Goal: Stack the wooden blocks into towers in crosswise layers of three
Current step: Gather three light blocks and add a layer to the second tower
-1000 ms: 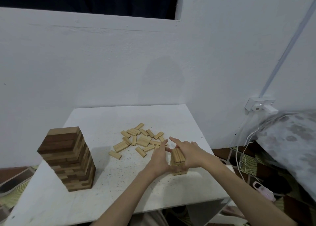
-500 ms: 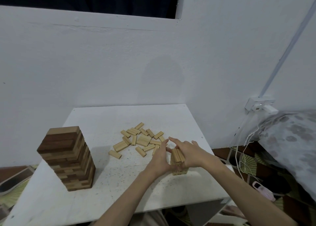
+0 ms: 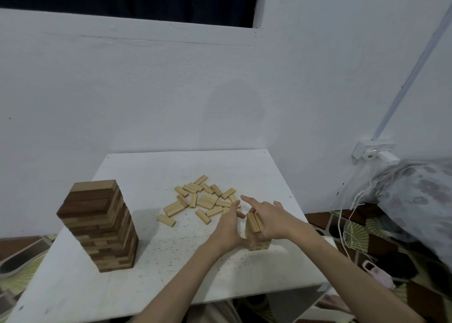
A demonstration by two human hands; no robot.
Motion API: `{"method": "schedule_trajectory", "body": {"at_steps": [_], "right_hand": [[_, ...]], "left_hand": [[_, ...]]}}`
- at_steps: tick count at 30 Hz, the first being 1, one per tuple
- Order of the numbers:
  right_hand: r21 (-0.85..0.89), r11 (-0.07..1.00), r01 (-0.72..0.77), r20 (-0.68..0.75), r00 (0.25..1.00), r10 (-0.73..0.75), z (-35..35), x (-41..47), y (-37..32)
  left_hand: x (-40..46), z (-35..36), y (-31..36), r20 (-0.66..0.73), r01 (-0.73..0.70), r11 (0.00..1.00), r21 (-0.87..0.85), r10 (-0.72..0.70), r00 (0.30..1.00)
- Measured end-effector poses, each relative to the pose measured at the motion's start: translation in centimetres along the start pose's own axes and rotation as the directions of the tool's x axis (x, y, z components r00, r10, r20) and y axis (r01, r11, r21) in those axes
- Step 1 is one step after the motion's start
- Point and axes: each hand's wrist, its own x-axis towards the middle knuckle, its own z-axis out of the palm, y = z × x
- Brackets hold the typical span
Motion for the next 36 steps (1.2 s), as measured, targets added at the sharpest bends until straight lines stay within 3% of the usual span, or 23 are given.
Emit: {"method": "schedule_trajectory", "body": {"at_steps": [4,10,18,36], "right_hand": [[0.050,0.999,-0.022,0.006,1.000,0.022,-1.1,-0.3,1.0],[-0.089,0.994,-0.064,0.079,0.994,0.071,-1.7,-0.7,2.2],[-0.046,0.998,-0.040,0.016,0.999,0.041,-0.8,-0.3,2.2],[-0.035,0.992,-0.120,0.102,0.987,0.123,-1.6,-1.4,3.5]], "left_hand": [[-0.3,0.0,0.4,-0.012,-0.020,1.000,0.019,0.020,1.000],[-0.1,0.1,0.9,-0.048,-0.073,0.989,0.132,0.080,0.996],[0.2,0.0,0.9,-0.084,-0.090,0.983,0.160,0.104,0.991],[-0.2,-0.2,0.6,-0.036,-0.034,0.982,0.186,0.042,0.998]]}}
